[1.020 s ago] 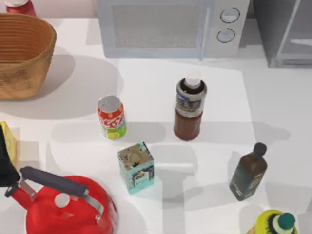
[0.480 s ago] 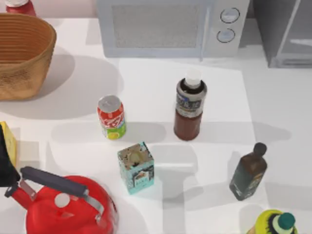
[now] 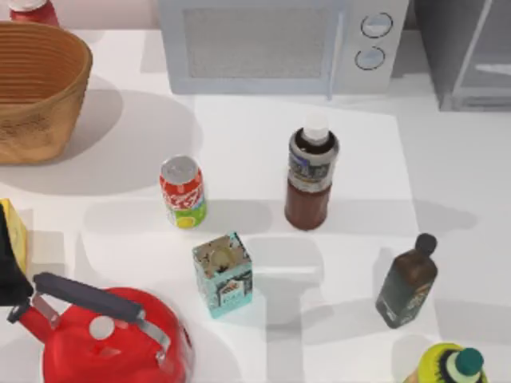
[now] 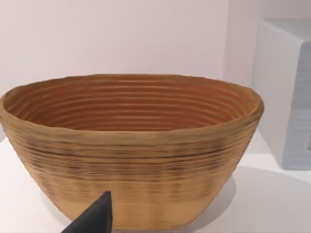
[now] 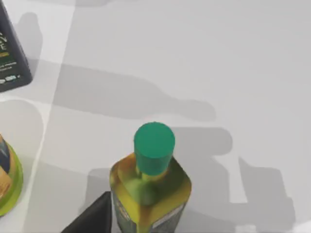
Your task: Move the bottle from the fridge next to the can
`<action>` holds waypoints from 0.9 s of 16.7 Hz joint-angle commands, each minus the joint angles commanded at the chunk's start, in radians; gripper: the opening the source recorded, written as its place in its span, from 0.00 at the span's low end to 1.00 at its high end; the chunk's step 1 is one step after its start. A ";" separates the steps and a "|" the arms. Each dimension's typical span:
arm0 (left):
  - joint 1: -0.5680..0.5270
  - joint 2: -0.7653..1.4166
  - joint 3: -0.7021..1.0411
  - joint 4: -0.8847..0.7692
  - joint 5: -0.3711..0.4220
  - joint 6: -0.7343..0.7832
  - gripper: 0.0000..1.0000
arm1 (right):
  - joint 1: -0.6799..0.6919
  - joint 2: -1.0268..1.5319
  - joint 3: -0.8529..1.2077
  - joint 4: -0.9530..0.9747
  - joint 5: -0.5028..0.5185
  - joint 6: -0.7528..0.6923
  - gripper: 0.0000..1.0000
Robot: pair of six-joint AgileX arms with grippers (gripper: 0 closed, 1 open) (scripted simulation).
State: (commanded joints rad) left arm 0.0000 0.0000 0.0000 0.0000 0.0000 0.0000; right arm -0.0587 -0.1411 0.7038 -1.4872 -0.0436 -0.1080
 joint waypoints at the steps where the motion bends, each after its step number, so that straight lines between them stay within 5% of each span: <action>1: 0.000 0.000 0.000 0.000 0.000 0.000 1.00 | -0.043 0.046 0.019 -0.009 -0.022 -0.047 1.00; 15: 0.000 0.000 0.000 0.000 0.000 0.000 1.00 | -1.073 1.190 0.434 -0.101 -0.554 -1.197 1.00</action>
State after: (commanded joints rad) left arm 0.0000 0.0000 0.0000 0.0000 0.0000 0.0000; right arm -1.1321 1.0492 1.1373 -1.5883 -0.5972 -1.3052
